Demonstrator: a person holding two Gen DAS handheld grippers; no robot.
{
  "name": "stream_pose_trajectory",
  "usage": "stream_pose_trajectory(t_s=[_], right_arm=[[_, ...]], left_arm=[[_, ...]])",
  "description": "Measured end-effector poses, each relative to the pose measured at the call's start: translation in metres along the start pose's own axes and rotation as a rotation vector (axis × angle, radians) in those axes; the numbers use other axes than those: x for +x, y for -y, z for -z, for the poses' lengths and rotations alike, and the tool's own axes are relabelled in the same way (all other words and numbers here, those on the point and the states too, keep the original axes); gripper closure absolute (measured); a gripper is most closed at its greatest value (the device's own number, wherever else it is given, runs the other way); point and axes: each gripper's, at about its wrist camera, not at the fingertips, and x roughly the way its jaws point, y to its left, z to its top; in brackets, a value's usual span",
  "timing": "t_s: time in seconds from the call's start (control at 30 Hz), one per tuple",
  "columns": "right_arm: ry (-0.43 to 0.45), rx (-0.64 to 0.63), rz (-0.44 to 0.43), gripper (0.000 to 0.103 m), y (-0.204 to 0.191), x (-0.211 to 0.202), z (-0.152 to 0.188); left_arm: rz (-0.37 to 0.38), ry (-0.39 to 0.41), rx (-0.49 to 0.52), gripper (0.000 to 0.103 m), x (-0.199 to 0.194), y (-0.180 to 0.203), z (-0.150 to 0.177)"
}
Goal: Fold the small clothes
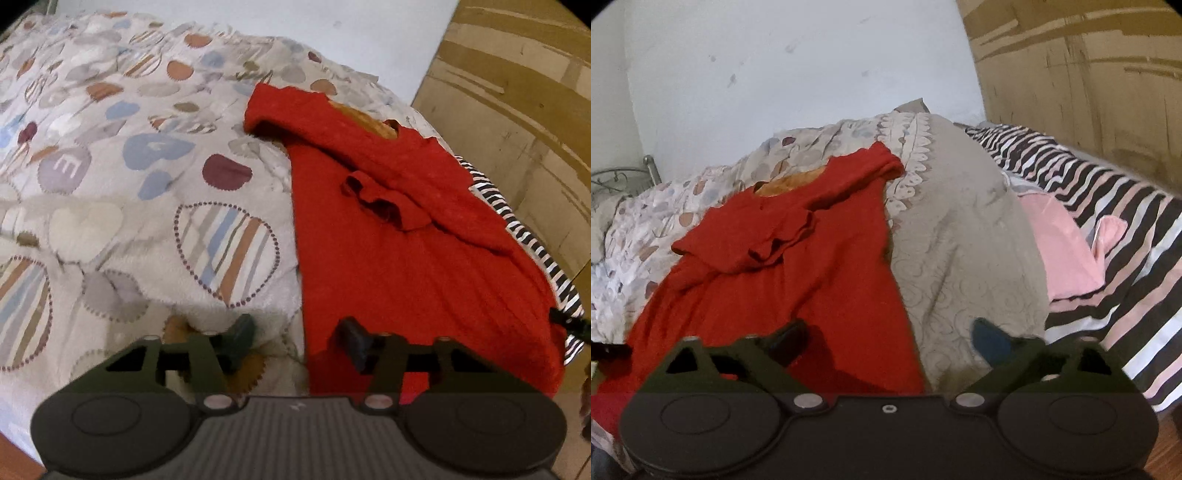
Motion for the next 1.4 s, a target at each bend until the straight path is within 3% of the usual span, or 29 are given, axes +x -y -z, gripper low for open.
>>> stream_pose_trajectory(t_s=[0.1, 0.17, 0.23, 0.27, 0.3, 0.37, 0.43, 0.47, 0.57, 0.73, 0.83, 0.9, 0.93, 1.0, 1.07, 1.17, 1.23, 1.4], right_arm=[[0.004, -0.046, 0.017, 0.029, -0.011, -0.005, 0.002], [0.009, -0.063, 0.026, 0.039, -0.012, -0.008, 0.003], [0.008, -0.048, 0.027, 0.05, -0.009, -0.01, 0.002], [0.009, -0.045, 0.032, 0.061, -0.007, -0.012, 0.001], [0.011, -0.055, 0.044, 0.068, -0.007, -0.015, 0.0], [0.016, -0.092, 0.056, 0.092, -0.009, -0.022, -0.002], [0.028, -0.118, 0.052, 0.096, -0.01, -0.03, -0.007], [0.04, -0.136, 0.059, 0.103, -0.012, -0.035, -0.009], [0.083, -0.186, 0.095, 0.103, -0.014, -0.05, -0.014], [0.048, -0.194, 0.068, 0.103, -0.01, -0.047, -0.004], [0.082, -0.245, 0.043, 0.084, -0.022, -0.054, 0.005], [0.095, -0.289, 0.016, 0.078, -0.032, -0.059, 0.011], [0.099, -0.307, 0.005, 0.07, -0.039, -0.059, 0.013], [0.11, -0.341, -0.022, 0.049, -0.051, -0.06, 0.019], [0.115, -0.361, -0.062, 0.021, -0.064, -0.059, 0.025], [0.107, -0.411, -0.107, 0.005, -0.085, -0.056, 0.033], [0.107, -0.461, -0.121, 0.001, -0.101, -0.054, 0.04], [0.124, -0.601, -0.175, 0.001, -0.142, -0.053, 0.059]], left_arm=[[0.041, -0.018, -0.012, 0.053, -0.005, 0.001, 0.001], [0.031, -0.045, -0.003, 0.056, -0.002, 0.001, 0.004], [0.013, -0.056, 0.015, 0.087, 0.0, 0.005, 0.006], [0.021, -0.042, 0.027, 0.094, -0.002, 0.008, 0.007], [0.018, -0.028, 0.033, 0.095, -0.006, 0.011, 0.007], [-0.008, 0.024, 0.072, 0.097, -0.019, 0.022, 0.007], [0.006, 0.087, 0.081, 0.098, -0.036, 0.027, 0.005], [0.001, 0.117, 0.086, 0.098, -0.046, 0.029, 0.004], [-0.003, 0.157, 0.09, 0.098, -0.06, 0.031, 0.0], [-0.04, 0.051, 0.071, 0.097, -0.032, 0.026, 0.008], [-0.003, 0.044, 0.043, 0.091, -0.031, 0.022, 0.012], [0.025, 0.01, 0.026, 0.085, -0.03, 0.018, 0.012], [0.034, -0.001, 0.025, 0.073, -0.03, 0.016, 0.013], [0.046, -0.029, 0.019, 0.063, -0.028, 0.012, 0.017], [0.067, -0.079, 0.003, 0.063, -0.024, 0.007, 0.023], [0.108, -0.103, -0.026, 0.064, -0.024, 0.001, 0.031], [0.143, -0.123, -0.033, 0.092, -0.028, 0.0, 0.032], [0.159, -0.112, -0.022, 0.095, -0.053, 0.013, 0.017]])
